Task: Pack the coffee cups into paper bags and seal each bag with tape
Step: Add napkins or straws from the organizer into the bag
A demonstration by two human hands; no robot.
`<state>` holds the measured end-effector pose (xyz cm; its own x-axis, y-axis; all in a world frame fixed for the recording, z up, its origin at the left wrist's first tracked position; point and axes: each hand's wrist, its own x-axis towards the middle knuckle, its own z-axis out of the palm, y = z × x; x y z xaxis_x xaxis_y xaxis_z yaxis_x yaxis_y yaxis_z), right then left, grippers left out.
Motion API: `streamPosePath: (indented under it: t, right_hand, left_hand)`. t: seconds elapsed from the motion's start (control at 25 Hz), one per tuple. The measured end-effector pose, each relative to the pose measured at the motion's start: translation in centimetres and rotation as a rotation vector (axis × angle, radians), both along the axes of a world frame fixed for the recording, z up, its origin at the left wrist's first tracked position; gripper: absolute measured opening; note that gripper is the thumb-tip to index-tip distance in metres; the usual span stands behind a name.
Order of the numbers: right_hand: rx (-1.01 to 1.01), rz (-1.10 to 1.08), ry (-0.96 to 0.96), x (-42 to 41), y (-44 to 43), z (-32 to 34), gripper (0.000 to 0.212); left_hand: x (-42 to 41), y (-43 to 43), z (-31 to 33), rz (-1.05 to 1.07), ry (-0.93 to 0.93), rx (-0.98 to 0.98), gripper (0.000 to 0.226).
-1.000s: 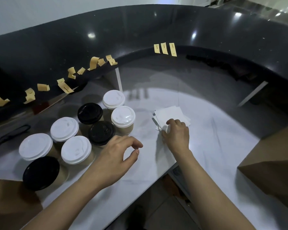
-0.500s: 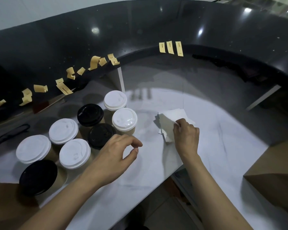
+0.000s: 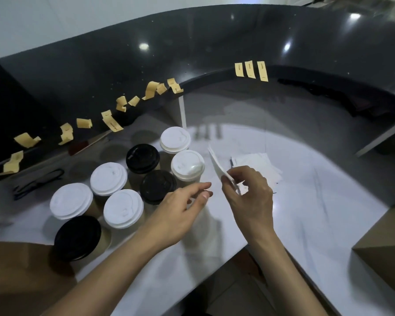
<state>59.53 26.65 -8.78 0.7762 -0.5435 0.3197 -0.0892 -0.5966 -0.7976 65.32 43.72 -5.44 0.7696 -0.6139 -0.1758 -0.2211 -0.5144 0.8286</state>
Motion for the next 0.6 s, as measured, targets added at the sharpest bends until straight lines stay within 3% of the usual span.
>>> streamPosePath:
  t: [0.24,0.6]
  right_hand:
    - [-0.13,0.224,-0.046,-0.9,3.7,0.5,0.018]
    - [-0.286,0.338,-0.127,-0.8,6.7,1.4,0.03]
  left_hand:
    - [-0.4,1.1,0.7,0.16,0.178,-0.247,0.033]
    - [-1.2,5.1,2.0,0.401,0.213,-0.314,0.029]
